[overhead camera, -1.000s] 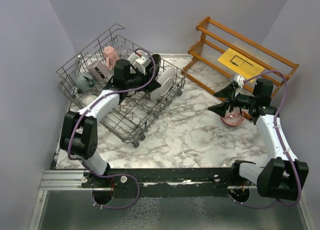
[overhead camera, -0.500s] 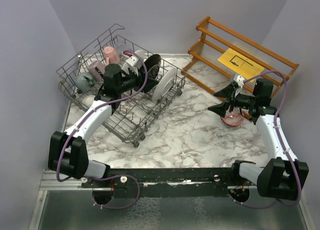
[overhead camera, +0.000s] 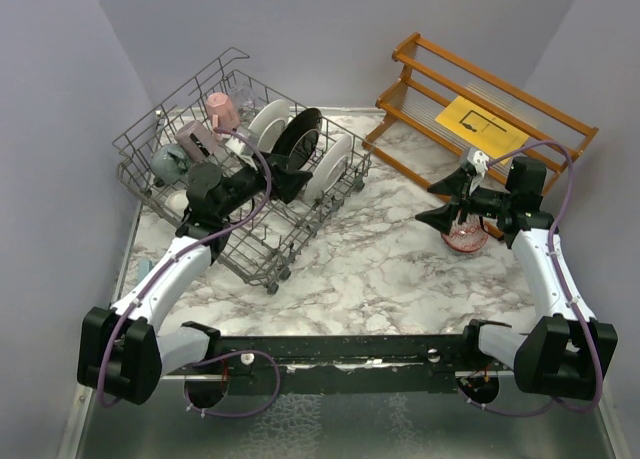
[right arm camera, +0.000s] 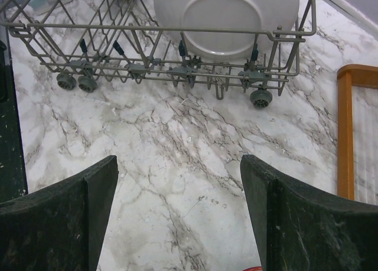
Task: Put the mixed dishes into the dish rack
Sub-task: Pick up the bowl from the center of the board.
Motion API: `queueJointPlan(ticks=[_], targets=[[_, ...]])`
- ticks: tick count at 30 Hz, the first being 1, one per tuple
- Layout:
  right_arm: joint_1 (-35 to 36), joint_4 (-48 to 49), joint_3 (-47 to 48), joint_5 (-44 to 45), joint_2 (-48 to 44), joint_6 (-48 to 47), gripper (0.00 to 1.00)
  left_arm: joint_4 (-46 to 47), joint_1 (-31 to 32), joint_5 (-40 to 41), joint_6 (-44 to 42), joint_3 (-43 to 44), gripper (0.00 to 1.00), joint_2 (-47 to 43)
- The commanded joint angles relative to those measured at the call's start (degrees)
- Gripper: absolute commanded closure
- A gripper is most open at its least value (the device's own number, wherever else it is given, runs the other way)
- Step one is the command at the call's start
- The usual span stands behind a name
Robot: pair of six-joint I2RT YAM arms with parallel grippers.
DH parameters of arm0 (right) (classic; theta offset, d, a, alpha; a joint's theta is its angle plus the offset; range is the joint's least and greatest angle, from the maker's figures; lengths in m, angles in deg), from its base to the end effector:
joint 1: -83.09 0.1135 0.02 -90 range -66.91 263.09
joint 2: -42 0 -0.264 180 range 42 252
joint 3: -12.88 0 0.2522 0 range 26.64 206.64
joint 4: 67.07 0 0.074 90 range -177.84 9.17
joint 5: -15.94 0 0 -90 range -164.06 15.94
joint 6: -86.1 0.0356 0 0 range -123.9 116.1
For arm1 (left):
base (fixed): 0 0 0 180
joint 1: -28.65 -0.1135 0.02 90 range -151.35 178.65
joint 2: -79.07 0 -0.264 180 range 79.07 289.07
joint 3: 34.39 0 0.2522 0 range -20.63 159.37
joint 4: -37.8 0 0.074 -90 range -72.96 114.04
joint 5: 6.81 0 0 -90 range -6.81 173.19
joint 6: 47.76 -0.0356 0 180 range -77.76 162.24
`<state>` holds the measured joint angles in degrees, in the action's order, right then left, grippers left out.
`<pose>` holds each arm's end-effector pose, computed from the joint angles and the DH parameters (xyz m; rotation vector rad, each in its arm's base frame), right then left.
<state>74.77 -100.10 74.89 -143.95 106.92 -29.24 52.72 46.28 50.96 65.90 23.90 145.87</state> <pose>0.2322 -0.0002 0.2892 -0.8823 1.6501 0.9185 0.2505 -0.0995 0.3305 0.4002 1.5044 -0.9847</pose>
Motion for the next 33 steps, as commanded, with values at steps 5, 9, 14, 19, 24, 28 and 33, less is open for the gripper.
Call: queueJointPlan(ticks=[5,9,14,19,24,28,33], targets=[[-0.1,0.3,-0.4,-0.8,-0.1,-0.6,0.16,7.5,-0.2,2.2,14.1,-4.3,0.16,-5.0],[-0.1,0.3,-0.5,-1.3,0.0,-0.8,0.16,10.1,-0.2,2.0,20.0,-6.8,0.15,-7.2],[-0.1,0.0,-0.7,-2.7,0.3,-1.6,0.16,11.3,0.0,3.1,24.9,-9.5,0.15,-10.8],[-0.1,-1.1,-0.7,-4.6,0.6,-3.4,0.15,8.2,1.5,4.1,25.8,-9.4,0.15,-12.6],[-0.1,-1.8,-0.2,-0.4,-0.2,-4.3,0.08,-0.1,9.6,10.5,19.2,-6.8,0.12,-13.4],[-0.1,-2.9,1.2,8.9,-0.7,-3.3,0.00,-6.7,16.2,16.4,14.1,-4.3,0.11,-13.5],[-0.1,-8.9,3.5,12.6,0.5,-9.4,0.00,-7.6,18.5,19.6,13.1,-5.3,0.07,-14.2]])
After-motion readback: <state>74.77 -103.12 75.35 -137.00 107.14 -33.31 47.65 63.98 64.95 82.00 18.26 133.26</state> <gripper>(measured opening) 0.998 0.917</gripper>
